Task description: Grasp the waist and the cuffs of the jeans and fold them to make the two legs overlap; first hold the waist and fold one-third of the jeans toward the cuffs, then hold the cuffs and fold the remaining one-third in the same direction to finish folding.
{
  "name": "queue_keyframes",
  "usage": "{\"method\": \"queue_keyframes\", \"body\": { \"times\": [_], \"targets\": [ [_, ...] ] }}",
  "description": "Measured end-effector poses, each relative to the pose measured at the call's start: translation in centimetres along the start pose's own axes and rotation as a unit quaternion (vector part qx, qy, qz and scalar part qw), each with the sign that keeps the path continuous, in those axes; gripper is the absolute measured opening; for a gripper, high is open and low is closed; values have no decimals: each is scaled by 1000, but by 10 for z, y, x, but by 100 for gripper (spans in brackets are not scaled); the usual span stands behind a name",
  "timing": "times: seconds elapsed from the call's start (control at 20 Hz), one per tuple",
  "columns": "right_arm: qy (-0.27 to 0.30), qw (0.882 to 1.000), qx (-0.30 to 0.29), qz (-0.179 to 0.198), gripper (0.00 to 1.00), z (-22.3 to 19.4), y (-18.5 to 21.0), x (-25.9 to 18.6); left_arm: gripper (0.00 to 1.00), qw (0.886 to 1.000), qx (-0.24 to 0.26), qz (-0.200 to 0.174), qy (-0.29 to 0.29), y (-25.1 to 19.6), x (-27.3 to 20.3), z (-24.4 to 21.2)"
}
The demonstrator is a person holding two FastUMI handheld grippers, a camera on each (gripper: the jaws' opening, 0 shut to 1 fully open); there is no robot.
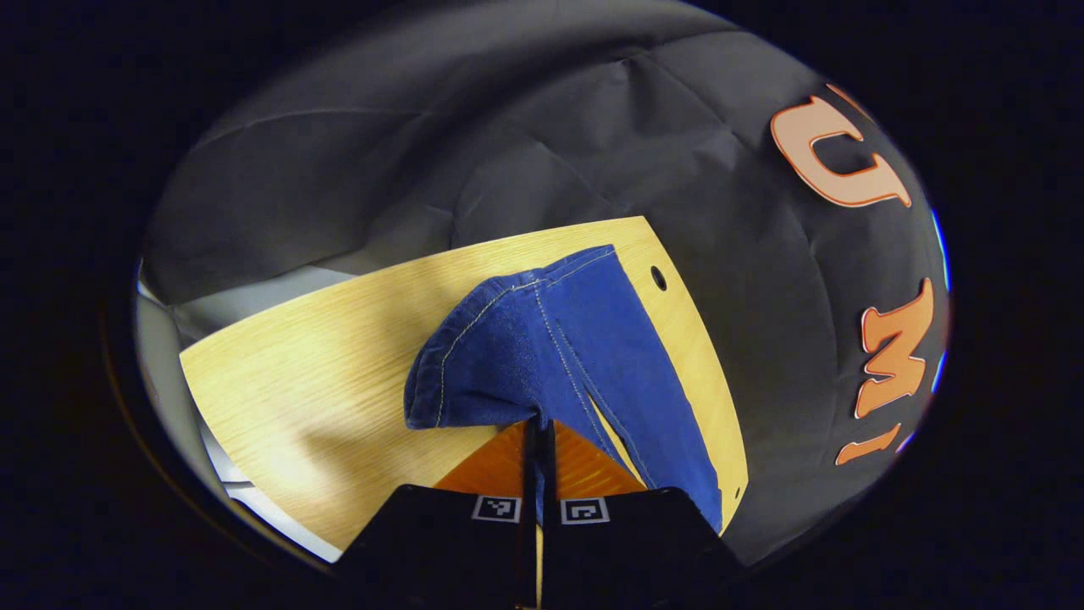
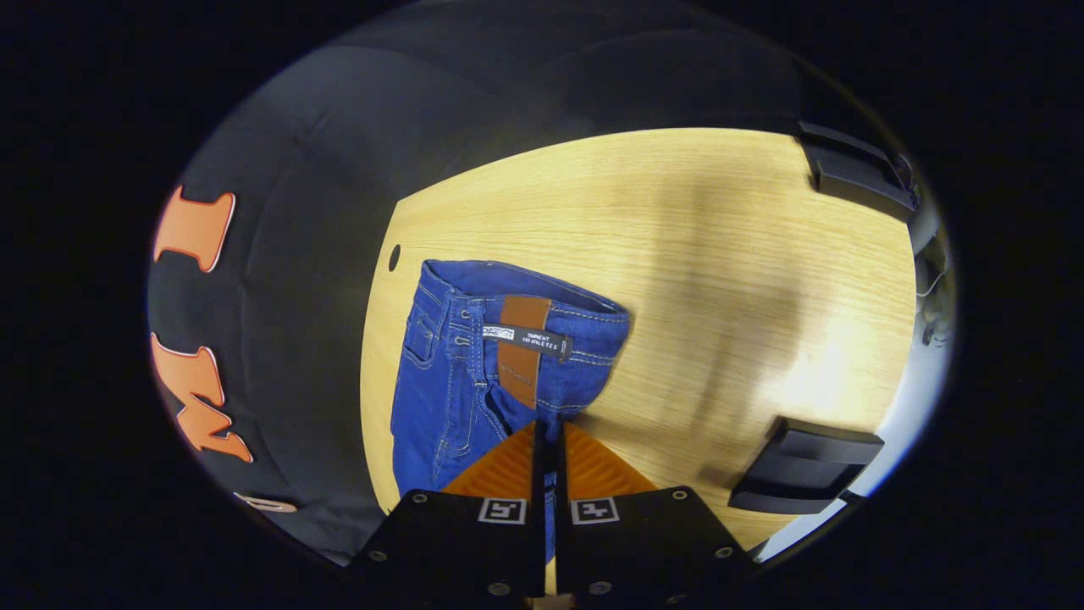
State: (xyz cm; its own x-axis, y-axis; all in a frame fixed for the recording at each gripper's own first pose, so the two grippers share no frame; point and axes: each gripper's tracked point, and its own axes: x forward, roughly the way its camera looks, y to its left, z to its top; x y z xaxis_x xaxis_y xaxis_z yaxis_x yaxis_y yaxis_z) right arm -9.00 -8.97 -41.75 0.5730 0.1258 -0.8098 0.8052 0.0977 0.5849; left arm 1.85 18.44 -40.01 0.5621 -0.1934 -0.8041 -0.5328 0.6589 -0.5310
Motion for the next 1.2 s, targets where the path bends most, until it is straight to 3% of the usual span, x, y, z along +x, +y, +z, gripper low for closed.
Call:
{"method": "queue_keyframes", "body": {
  "times": [0.15,0.4,0.6,0.85,0.95,1.2],
  "targets": [
    [-1,1000,-22,22,5,5,19,-7,3,1000,21,9,2,-8,-2,1],
    [-4,997,-35,69,5,17,69,-13,2,999,37,-19,-8,-44,-14,19],
    [17,995,-43,86,5,18,110,2,3,997,72,-18,-11,-82,-11,37],
    [11,996,-55,72,5,36,143,31,3,994,107,-35,-7,-130,7,72],
    [1,996,-41,74,5,45,160,39,3,993,116,-17,9,-132,25,84],
    [6,999,-23,41,5,59,178,85,2,993,92,44,65,-132,80,86]
  ]
}}
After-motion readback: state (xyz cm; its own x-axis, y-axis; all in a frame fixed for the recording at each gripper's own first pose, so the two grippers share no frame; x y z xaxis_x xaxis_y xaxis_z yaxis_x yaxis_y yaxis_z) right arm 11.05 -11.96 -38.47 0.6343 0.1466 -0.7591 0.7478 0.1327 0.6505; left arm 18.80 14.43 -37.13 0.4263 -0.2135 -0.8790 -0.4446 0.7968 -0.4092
